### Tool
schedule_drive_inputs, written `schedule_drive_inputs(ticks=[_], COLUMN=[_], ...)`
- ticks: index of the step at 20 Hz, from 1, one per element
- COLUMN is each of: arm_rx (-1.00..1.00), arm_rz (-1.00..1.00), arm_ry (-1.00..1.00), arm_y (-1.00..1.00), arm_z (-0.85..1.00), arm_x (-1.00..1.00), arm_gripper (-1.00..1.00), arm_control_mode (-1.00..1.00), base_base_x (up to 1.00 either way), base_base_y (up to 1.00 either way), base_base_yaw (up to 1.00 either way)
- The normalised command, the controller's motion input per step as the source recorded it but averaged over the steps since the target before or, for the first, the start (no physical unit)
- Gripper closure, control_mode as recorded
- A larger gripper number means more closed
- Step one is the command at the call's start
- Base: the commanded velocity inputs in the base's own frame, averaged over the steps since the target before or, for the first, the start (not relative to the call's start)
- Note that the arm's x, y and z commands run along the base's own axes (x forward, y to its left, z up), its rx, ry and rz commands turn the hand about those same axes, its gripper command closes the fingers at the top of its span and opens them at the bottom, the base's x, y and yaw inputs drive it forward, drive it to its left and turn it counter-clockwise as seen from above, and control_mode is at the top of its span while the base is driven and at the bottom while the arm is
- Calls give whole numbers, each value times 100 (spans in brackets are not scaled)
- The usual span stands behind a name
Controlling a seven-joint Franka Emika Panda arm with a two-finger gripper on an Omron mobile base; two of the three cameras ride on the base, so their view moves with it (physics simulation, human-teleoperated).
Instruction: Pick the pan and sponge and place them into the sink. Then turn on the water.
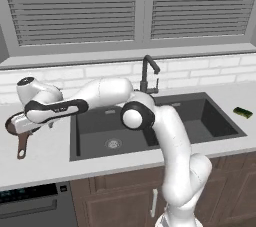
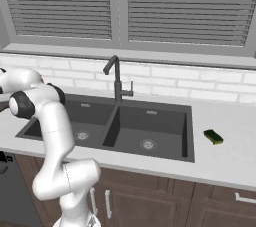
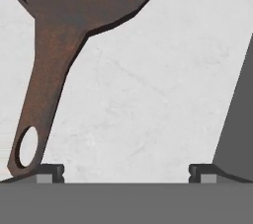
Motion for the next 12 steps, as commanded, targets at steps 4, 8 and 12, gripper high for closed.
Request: schedule_drive_inputs(ticks=[4,8,12], arm_rx=[0,0,0], arm_rz=[0,0,0], arm_ry=[0,1,0], arm_y=[29,29,24], arm_z=[-12,-13,-17], arm_x=[0,0,0], arm_gripper=[-100,-100,-100], arm_control_mode=[-100,-100,-100], base_base_x=[0,0,0], base_base_y=[0,0,0], base_base_yaw=[0,0,0])
